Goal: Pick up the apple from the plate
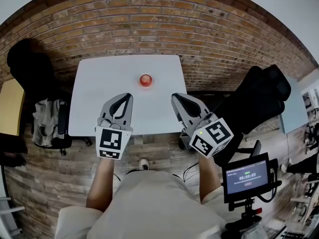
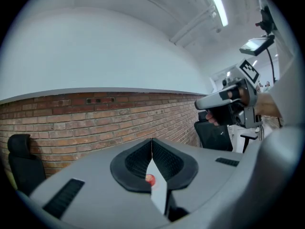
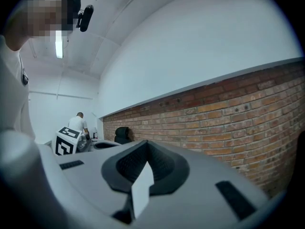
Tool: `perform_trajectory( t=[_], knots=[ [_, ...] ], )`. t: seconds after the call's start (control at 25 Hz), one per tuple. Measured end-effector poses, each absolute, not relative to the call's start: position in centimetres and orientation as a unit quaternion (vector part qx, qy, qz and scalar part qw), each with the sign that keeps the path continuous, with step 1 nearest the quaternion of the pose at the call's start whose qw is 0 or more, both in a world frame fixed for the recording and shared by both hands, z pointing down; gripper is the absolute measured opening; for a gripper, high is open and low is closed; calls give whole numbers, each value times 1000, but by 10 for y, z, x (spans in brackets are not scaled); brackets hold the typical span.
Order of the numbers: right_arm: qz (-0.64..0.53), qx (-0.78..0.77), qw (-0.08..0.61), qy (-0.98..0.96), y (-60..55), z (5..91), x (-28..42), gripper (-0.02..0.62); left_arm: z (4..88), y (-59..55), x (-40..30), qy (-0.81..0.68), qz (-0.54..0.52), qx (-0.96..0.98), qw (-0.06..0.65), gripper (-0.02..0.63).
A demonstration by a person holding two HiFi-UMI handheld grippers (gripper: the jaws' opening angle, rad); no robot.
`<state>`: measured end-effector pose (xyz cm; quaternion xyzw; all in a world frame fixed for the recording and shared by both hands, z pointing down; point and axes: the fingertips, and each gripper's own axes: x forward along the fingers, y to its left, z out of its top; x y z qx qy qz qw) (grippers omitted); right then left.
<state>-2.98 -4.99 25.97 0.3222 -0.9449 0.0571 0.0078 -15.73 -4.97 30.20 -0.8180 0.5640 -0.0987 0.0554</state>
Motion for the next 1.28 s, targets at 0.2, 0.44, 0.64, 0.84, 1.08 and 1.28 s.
perform_trajectory(
  t=[0.2, 0.44, 0.64, 0.84, 1.08, 1.28],
  knots=[
    [60, 321, 6, -945, -52, 259, -34, 3, 302, -53, -162, 563, -103, -818, 54, 6],
    [53, 329, 15, -943, -58, 261, -32, 3, 306, -70, -162, 554, -100, -825, 49, 6],
    [57, 335, 17, -940, -59, 267, -25, 3, 304, -79, -152, 543, -97, -832, 57, 6],
    [55, 336, 10, -940, -66, 271, -19, 3, 302, -80, -141, 539, -104, -833, 63, 6],
    [47, 314, 31, -948, -85, 281, -13, 3, 300, -98, -130, 549, -120, -824, 65, 6],
    [71, 293, 25, -953, -115, 290, 14, 3, 309, -133, -99, 558, -142, -816, 51, 6]
  ],
)
